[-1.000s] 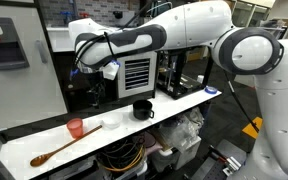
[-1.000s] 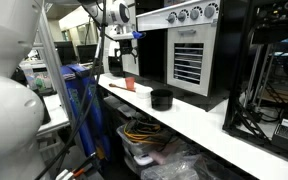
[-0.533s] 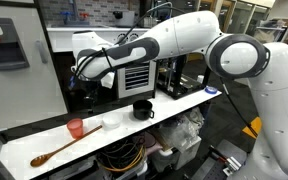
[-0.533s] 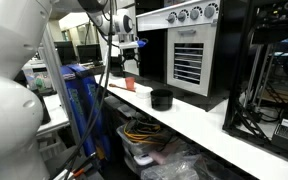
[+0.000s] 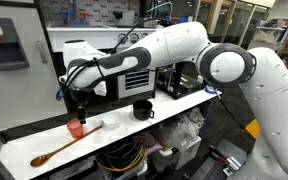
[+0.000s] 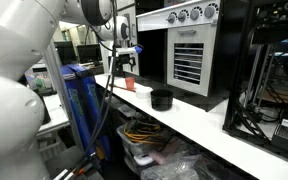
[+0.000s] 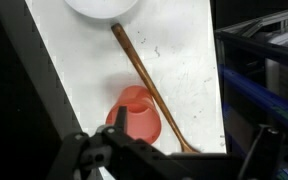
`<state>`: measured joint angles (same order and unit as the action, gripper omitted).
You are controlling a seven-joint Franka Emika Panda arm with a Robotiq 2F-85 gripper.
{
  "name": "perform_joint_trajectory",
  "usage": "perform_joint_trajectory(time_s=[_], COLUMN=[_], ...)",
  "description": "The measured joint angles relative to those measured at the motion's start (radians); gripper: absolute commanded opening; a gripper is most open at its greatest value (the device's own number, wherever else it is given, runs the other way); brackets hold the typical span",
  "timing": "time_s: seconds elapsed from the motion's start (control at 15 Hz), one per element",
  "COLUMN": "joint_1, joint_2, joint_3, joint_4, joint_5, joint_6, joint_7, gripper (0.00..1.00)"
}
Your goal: Put the cup on the cabinet then use the wooden spoon to mix in the black mug
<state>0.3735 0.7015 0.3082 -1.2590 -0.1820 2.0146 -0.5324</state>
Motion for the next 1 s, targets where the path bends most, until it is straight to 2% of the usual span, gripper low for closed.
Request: perform_joint_trajectory(time_s=[1.0], joint_1=[0.047], joint_2=[0.204], joint_3=[0.002], joint_4=[0.23], joint_5=[0.0], joint_6=[-0.007], joint_7=[-0.171], gripper=[1.0])
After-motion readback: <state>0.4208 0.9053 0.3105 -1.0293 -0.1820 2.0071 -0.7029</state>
